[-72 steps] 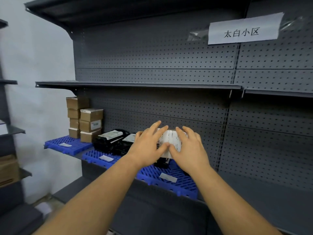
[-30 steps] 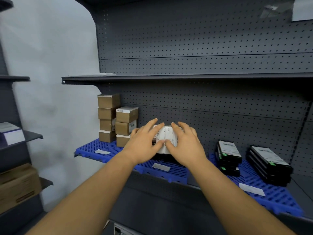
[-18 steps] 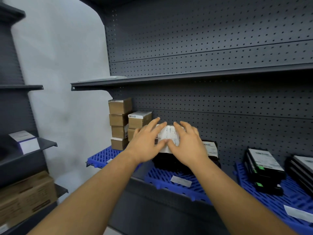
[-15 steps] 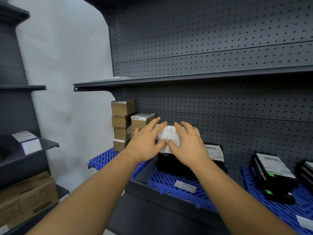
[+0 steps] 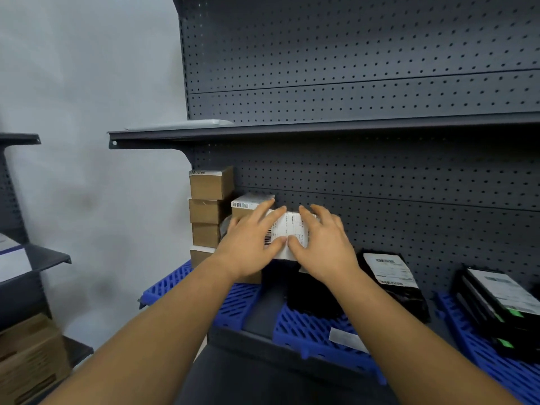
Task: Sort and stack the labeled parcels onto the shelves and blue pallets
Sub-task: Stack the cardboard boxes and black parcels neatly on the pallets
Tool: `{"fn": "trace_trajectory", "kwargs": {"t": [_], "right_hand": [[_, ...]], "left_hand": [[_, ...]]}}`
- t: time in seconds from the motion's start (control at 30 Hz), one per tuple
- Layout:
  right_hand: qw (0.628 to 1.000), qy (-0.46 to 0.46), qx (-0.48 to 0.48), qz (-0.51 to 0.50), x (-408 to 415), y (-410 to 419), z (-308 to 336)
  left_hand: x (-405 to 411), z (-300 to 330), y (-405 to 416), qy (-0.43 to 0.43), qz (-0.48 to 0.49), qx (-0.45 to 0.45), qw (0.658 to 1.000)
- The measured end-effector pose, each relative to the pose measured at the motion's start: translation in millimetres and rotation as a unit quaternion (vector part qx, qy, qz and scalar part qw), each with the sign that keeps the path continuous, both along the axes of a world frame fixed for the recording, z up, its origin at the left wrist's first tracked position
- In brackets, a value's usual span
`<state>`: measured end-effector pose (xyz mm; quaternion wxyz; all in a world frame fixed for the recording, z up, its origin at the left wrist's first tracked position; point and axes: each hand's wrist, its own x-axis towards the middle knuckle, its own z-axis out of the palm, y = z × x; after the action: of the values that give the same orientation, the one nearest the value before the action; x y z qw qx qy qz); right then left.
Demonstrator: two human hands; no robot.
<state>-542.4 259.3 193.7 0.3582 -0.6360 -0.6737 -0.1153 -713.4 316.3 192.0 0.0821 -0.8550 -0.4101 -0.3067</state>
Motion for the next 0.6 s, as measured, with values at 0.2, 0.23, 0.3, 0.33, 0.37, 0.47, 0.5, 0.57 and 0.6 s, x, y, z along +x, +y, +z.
{"fn": "trace_trajectory", "kwargs": {"t": [0.2, 0.23, 0.3, 0.33, 0.37, 0.47, 0.5, 0.57, 0.6], "right_hand": [[0.999, 0.007, 0.025, -0.037, -35.5, 17.8, 12.6], [0.999, 0.006, 0.027, -0.043, -40.5, 20.3, 14.5], [0.998, 0.010, 0.025, -0.053, -49.4, 24.7, 17.4], [0.998, 0.013, 0.024, -0.057, -53.5, 26.8, 18.7], [0.998, 0.017, 0.023, -0.058, -57.1, 29.3, 20.4], [0.998, 0.023, 0.021, -0.061, -64.3, 38.3, 26.3], [0.998, 0.025, 0.020, -0.061, -65.5, 42.0, 29.0], [0.998, 0.028, 0.020, -0.059, -66.6, 50.4, 35.1], [0.998, 0.028, 0.021, -0.057, -66.8, 54.6, 38.2]], "left_hand": [[-31.6, 11.4, 32.4, -0.010, -0.051, 0.029, 0.998], [-36.3, 13.4, 35.6, -0.012, -0.057, 0.032, 0.998], [-44.0, 15.9, 42.1, -0.012, -0.067, 0.039, 0.997], [-47.2, 17.0, 45.2, -0.012, -0.071, 0.041, 0.997], [-49.8, 18.4, 48.3, -0.014, -0.073, 0.043, 0.996], [-55.8, 22.1, 58.4, -0.016, -0.073, 0.052, 0.996], [-57.3, 23.4, 61.6, -0.015, -0.071, 0.054, 0.996], [-59.3, 26.5, 68.6, -0.013, -0.068, 0.055, 0.996], [-60.0, 28.3, 71.7, -0.014, -0.066, 0.054, 0.996]]}}
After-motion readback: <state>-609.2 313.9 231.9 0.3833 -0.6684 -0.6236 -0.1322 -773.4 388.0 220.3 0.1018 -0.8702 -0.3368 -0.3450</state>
